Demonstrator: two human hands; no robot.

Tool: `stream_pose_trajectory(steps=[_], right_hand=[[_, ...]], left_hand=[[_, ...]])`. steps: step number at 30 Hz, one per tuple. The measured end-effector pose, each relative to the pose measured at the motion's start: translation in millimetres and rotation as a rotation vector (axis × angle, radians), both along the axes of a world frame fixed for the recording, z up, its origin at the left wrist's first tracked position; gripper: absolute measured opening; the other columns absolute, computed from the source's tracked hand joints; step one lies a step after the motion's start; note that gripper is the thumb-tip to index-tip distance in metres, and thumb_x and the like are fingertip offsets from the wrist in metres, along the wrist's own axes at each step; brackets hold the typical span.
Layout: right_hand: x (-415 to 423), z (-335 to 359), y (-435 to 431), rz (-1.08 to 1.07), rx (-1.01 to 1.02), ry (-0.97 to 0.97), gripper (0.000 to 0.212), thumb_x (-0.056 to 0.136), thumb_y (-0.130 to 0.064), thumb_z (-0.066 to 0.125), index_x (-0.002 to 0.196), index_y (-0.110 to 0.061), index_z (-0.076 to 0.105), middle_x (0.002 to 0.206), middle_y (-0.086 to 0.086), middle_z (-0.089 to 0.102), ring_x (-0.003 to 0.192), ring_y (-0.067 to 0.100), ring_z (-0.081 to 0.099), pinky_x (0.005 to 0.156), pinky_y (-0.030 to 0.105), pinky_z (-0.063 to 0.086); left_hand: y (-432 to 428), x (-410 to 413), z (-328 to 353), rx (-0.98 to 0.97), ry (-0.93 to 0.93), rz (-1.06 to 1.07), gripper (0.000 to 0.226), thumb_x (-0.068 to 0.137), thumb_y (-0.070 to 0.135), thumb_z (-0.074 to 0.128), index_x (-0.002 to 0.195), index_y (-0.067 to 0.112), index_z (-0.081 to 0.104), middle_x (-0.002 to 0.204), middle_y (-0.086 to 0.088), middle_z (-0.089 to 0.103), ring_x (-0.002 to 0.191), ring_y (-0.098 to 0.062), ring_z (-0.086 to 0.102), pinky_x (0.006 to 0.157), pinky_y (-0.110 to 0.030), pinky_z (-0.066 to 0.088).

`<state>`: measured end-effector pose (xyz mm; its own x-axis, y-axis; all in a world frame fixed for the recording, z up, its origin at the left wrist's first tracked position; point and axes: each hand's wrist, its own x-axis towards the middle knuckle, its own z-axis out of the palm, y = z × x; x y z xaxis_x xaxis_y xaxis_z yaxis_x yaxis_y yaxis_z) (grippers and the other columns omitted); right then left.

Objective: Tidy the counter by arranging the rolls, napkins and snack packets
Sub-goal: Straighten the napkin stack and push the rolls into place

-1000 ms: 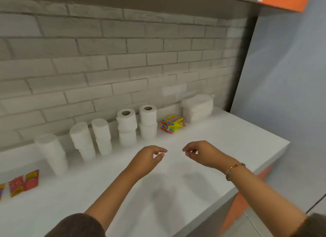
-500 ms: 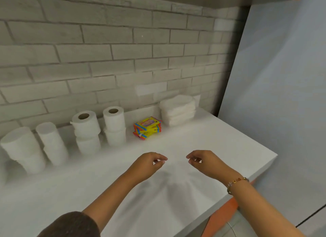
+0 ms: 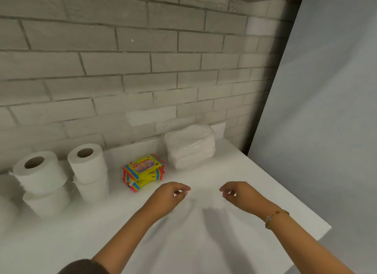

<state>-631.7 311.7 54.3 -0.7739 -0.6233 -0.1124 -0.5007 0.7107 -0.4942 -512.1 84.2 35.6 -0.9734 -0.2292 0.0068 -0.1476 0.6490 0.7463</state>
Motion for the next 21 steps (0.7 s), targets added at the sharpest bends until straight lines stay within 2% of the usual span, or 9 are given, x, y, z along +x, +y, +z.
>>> stream_pose_trajectory(steps=[2,7,10,12,14,17,19,21], right_hand=[[-24.5,-3.9,-3.7,0.028,0.0,-0.006,0.021,0.091,-0.025,0.055,0.109,-0.023,0.065,0.104,-0.005,0.065,0.086,0.008,0.058,0.078,0.013,0.042],[-83.9,-10.2,-15.3,0.07,-0.045,-0.01,0.021,0.091,-0.026,0.055,0.108,-0.023,0.066,0.099,-0.007,0.064,0.086,0.008,0.056,0.076,0.014,0.04],[-124.3,-12.4,-26.8,0.075,-0.122,0.008,0.021,0.091,-0.027,0.056,0.108,-0.023,0.066,0.099,-0.011,0.063,0.082,0.005,0.055,0.073,0.014,0.04],[-150.1,-12.5,-35.9,0.069,-0.208,0.018,0.02,0.09,-0.029,0.057,0.107,-0.022,0.065,0.101,-0.007,0.065,0.078,0.004,0.055,0.068,0.013,0.04],[-176.2,-9.8,-46.1,0.056,-0.312,0.011,0.019,0.089,-0.031,0.057,0.105,-0.022,0.062,0.1,-0.003,0.063,0.076,0.004,0.055,0.063,0.013,0.04],[-211.7,-6.0,-64.7,0.017,-0.444,-0.011,0.022,0.088,-0.034,0.058,0.107,-0.023,0.057,0.101,0.0,0.06,0.073,0.009,0.058,0.06,0.021,0.042],[-231.8,-5.3,-79.8,-0.003,-0.494,-0.034,0.029,0.088,-0.036,0.058,0.112,-0.022,0.054,0.108,0.003,0.058,0.074,0.013,0.057,0.063,0.025,0.042],[-246.6,-6.5,-95.0,-0.026,-0.502,-0.076,0.04,0.088,-0.04,0.058,0.121,-0.018,0.05,0.122,0.007,0.053,0.089,0.017,0.056,0.075,0.026,0.041]], left_hand=[[-3.4,-11.4,-1.6,0.003,-0.003,0.035,0.021,0.091,0.029,0.055,0.106,0.033,0.069,0.111,0.014,0.065,0.09,0.001,0.058,0.081,-0.016,0.047],[-11.3,-32.7,-8.0,0.022,-0.003,0.173,0.02,0.09,0.027,0.057,0.106,0.03,0.069,0.102,0.02,0.063,0.084,0.007,0.056,0.069,0.001,0.04],[-13.0,-48.4,-10.6,0.113,0.003,0.296,0.019,0.091,0.024,0.057,0.104,0.028,0.07,0.103,0.017,0.063,0.093,-0.002,0.061,0.074,-0.004,0.041],[-15.1,-58.7,-7.9,0.149,0.02,0.388,0.019,0.091,0.022,0.057,0.105,0.024,0.069,0.106,0.011,0.065,0.093,-0.004,0.061,0.077,-0.008,0.042],[-18.9,-71.9,-3.1,0.113,0.036,0.472,0.021,0.092,0.019,0.056,0.108,0.018,0.069,0.101,0.007,0.066,0.085,0.0,0.059,0.069,-0.001,0.038],[-26.8,-92.7,7.3,0.053,0.078,0.616,0.023,0.091,0.01,0.053,0.107,0.007,0.069,0.093,-0.002,0.065,0.084,-0.013,0.057,0.061,-0.003,0.038],[-32.2,-104.7,11.7,0.059,0.086,0.731,0.023,0.09,0.007,0.052,0.105,0.004,0.069,0.096,-0.01,0.066,0.092,-0.022,0.06,0.067,-0.006,0.039],[-36.5,-116.0,13.9,0.084,0.063,0.811,0.027,0.091,0.008,0.051,0.113,0.004,0.065,0.116,-0.015,0.065,0.11,-0.026,0.059,0.09,-0.019,0.04]])
